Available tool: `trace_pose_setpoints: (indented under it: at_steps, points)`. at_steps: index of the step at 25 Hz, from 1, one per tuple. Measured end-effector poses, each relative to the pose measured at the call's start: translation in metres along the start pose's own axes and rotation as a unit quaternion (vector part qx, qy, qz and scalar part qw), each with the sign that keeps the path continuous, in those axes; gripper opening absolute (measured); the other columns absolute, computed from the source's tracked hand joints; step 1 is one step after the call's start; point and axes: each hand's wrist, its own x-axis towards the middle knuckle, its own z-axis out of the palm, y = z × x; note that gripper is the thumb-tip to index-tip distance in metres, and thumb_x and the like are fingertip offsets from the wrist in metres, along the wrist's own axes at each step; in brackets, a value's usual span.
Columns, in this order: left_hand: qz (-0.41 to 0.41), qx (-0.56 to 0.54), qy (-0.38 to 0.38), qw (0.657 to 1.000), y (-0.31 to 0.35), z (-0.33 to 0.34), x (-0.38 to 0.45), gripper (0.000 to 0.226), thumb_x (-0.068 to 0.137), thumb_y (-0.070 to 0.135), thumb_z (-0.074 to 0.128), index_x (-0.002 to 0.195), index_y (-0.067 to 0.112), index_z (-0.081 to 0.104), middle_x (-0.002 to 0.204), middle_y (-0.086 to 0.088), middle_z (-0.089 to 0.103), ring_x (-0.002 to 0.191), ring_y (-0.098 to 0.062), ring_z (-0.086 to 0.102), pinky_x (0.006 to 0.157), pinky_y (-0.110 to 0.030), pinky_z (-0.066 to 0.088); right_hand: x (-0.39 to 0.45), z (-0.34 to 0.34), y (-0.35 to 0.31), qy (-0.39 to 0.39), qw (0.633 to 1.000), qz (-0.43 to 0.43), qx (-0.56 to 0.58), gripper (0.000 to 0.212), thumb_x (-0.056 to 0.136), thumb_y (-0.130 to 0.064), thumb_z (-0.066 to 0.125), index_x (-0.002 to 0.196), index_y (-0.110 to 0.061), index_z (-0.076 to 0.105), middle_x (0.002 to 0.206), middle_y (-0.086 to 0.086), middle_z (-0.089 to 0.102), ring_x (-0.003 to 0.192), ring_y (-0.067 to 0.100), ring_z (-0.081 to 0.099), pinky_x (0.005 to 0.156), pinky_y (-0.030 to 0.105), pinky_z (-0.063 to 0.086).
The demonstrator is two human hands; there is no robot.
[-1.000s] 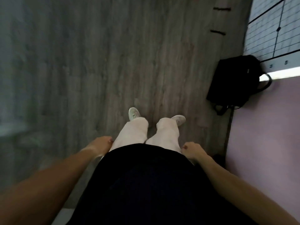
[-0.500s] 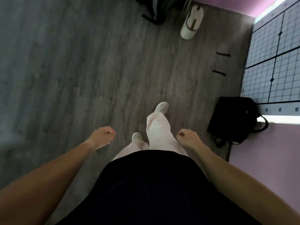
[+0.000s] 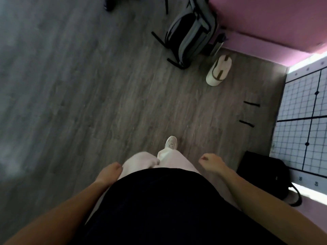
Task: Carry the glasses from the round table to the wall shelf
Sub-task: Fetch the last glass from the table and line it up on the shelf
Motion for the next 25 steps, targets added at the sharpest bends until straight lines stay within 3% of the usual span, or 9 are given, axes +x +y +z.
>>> trace_pose_setpoints:
  at_steps: [3, 7, 12, 14, 17, 19, 22, 25]
  points:
    - [0.02, -0.05, 0.069, 0.996, 0.069, -0.075, 0.033, 0.021, 0.093, 0.02, 0.05, 0.084, 0.011, 0.066, 0.106, -0.015, 0.07, 0.104, -0.032, 0.064, 0.087, -0.034, 0.047, 0.035, -0.083, -0.045, 0.04, 0.999, -0.01, 0.019, 0.027, 0.094, -0.028, 0.049, 0.102, -0.013, 0.07, 0.113, 0.01, 0.07, 0.111, 0.032, 0.061, 0.093, 0.035, 0.046]
    - [0.062, -0.14, 0.056, 0.987, 0.121, -0.115, 0.046, 0.012, 0.088, 0.025, 0.059, 0.077, 0.024, 0.066, 0.08, 0.003, 0.073, 0.083, -0.022, 0.069, 0.085, -0.035, 0.053, 0.067, -0.139, -0.092, 0.019, 0.999, -0.014, -0.028, 0.026, 0.094, -0.03, 0.049, 0.101, -0.014, 0.068, 0.107, 0.008, 0.069, 0.103, 0.029, 0.062, 0.09, 0.036, 0.048]
    - [0.11, -0.138, 0.091, 0.98, 0.151, -0.19, 0.095, 0.009, 0.085, 0.031, 0.063, 0.083, 0.027, 0.07, 0.088, 0.004, 0.071, 0.084, -0.015, 0.065, 0.08, -0.031, 0.048, 0.116, -0.172, -0.193, 0.016, 0.999, -0.019, -0.036, 0.022, 0.092, -0.031, 0.051, 0.097, -0.017, 0.068, 0.098, 0.004, 0.067, 0.093, 0.025, 0.061, 0.081, 0.031, 0.046]
    - [0.095, -0.188, 0.066, 0.975, 0.151, -0.238, 0.126, 0.008, 0.084, 0.031, 0.065, 0.083, 0.024, 0.069, 0.084, 0.001, 0.072, 0.081, -0.018, 0.066, 0.08, -0.033, 0.052, 0.127, -0.17, -0.231, 0.005, 1.0, -0.011, -0.024, 0.021, 0.09, -0.029, 0.052, 0.096, -0.017, 0.068, 0.097, 0.004, 0.068, 0.093, 0.026, 0.061, 0.081, 0.031, 0.047]
    - [0.078, -0.193, 0.056, 0.977, 0.128, -0.337, 0.18, 0.022, 0.079, 0.026, 0.066, 0.083, 0.005, 0.069, 0.087, -0.02, 0.072, 0.077, -0.02, 0.061, 0.082, -0.043, 0.054, 0.147, -0.197, -0.309, 0.068, 0.997, -0.035, -0.01, 0.018, 0.089, -0.03, 0.053, 0.093, -0.019, 0.067, 0.1, 0.005, 0.069, 0.093, 0.026, 0.061, 0.075, 0.029, 0.041]
    - [0.049, -0.174, 0.078, 0.98, 0.107, -0.399, 0.205, 0.014, 0.087, 0.016, 0.066, 0.083, 0.004, 0.07, 0.088, -0.022, 0.072, 0.071, -0.02, 0.061, 0.077, -0.04, 0.053, 0.157, -0.227, -0.363, 0.088, 0.995, -0.052, -0.001, 0.019, 0.087, -0.033, 0.05, 0.091, -0.022, 0.066, 0.096, 0.0, 0.068, 0.089, 0.022, 0.06, 0.074, 0.03, 0.043]
    - [0.006, -0.185, 0.098, 0.978, 0.096, -0.449, 0.229, 0.013, 0.09, 0.012, 0.063, 0.084, 0.004, 0.071, 0.081, -0.021, 0.071, 0.06, -0.023, 0.06, 0.067, -0.032, 0.049, 0.166, -0.251, -0.409, 0.056, 0.997, -0.045, 0.029, 0.023, 0.083, -0.036, 0.047, 0.089, -0.024, 0.066, 0.09, -0.002, 0.068, 0.086, 0.02, 0.062, 0.076, 0.033, 0.048]
    - [0.007, -0.154, 0.049, 0.987, 0.131, -0.459, 0.247, 0.012, 0.091, 0.015, 0.062, 0.085, 0.008, 0.071, 0.089, -0.02, 0.072, 0.081, -0.034, 0.069, 0.071, -0.031, 0.048, 0.178, -0.265, -0.428, 0.045, 0.998, -0.021, 0.044, 0.02, 0.084, -0.032, 0.05, 0.089, -0.023, 0.068, 0.09, -0.003, 0.069, 0.087, 0.019, 0.062, 0.08, 0.033, 0.049]
